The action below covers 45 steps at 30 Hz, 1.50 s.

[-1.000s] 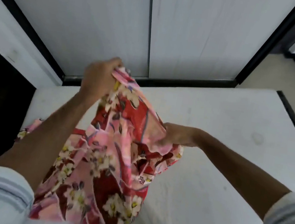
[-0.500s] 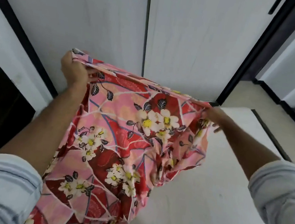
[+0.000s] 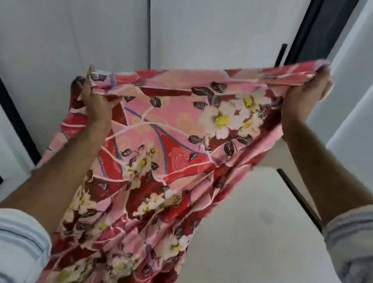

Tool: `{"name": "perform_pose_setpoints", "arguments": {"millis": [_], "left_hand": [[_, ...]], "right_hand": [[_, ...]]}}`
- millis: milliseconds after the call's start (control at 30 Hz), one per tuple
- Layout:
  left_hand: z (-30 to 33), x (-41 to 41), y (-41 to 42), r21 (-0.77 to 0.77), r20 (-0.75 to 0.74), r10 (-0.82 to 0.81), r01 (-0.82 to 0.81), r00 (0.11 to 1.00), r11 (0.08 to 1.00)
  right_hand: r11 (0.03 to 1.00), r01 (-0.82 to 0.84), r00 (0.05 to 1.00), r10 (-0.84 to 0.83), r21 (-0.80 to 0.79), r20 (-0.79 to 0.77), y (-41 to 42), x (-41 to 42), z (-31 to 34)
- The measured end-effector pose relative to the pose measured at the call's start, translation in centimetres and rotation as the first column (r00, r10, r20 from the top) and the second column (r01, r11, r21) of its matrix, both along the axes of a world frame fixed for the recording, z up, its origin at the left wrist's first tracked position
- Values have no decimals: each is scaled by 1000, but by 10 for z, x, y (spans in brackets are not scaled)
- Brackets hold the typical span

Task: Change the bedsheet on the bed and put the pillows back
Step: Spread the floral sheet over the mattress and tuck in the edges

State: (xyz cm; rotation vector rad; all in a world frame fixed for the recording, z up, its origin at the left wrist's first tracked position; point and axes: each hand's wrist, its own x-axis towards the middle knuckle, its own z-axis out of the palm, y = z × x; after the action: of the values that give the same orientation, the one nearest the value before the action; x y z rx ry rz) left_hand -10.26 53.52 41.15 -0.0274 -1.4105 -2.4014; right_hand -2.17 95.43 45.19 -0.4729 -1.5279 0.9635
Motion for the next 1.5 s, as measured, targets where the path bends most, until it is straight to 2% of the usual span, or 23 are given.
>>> {"name": "perform_pose_setpoints", "arguments": {"millis": [67,100,167,200,267,367,467,567,600,667,700,767,833,900,967,1033,1100,1133,1167,1233,1333,1433,1500], "left_hand": [[-2,-1,23,105,2,-6,6,1000,994],[-9,-11,26,133,-5,-5,6,1000,991],[-32,-29,36,65,1,-6,6,1000,998],[-45,-37,43,6,20,9,-9,1000,1000],[-63,-41,59,-162,46,23,-15,999,987],[-45,19,107,-362,-24,94,-97,995,927],[-43,40,137,-547,-72,122,-141,990,825],[-55,44,148,-662,-65,175,-174,982,729],[-66,38,147,-697,-46,196,-172,980,696],[-86,31,146,-779,56,228,-101,972,619],[-98,29,144,-816,123,245,-43,962,577],[-121,34,143,-850,229,270,56,935,524],[-152,36,136,-834,291,273,104,917,542],[-185,28,123,-799,366,295,135,883,587],[-213,16,112,-791,429,354,156,831,591],[-233,2,107,-813,466,400,203,789,546],[-236,1,118,-812,481,379,239,790,533],[-236,-2,126,-795,501,359,256,788,550],[-237,-4,134,-770,522,330,268,786,580],[-272,-30,139,-755,551,282,324,786,571],[-288,-35,161,-753,631,241,507,737,420],[-274,-14,208,-681,716,171,624,677,383],[-274,-18,241,-621,747,92,641,659,451]], "right_hand": [[894,142,971,-210,426,118,40,19,3],[863,110,941,-250,493,228,63,20,-3],[941,-56,865,-121,333,487,101,32,-10],[976,-78,851,-40,203,524,115,37,-13],[986,-136,872,163,-91,461,141,42,-19],[906,-228,915,324,-356,238,151,56,-14],[863,-228,946,307,-451,109,154,65,-12],[883,-181,904,323,-434,281,161,63,-25],[931,-188,817,326,-314,477,163,65,-33],[945,-326,427,185,-40,885,172,70,-54],[915,-397,233,181,-76,956,174,74,-69],[837,-470,-157,232,-279,960,179,91,-101],[796,-426,-429,242,-431,871,187,104,-126],[745,-199,-588,429,-637,686,193,111,-138],[728,-78,-631,493,-681,599,196,117,-138],[860,-132,-565,344,-493,750,201,115,-142],[956,-146,-324,197,-255,925,210,110,-159],[974,-103,-183,179,-200,967,218,106,-170],[969,-25,-57,244,-246,968,222,104,-181],[873,128,174,447,-470,877,225,102,-199],[611,207,453,633,-765,628,244,95,-225],[436,204,615,640,-876,462,288,84,-248],[455,197,658,595,-868,462,323,63,-251]]}}
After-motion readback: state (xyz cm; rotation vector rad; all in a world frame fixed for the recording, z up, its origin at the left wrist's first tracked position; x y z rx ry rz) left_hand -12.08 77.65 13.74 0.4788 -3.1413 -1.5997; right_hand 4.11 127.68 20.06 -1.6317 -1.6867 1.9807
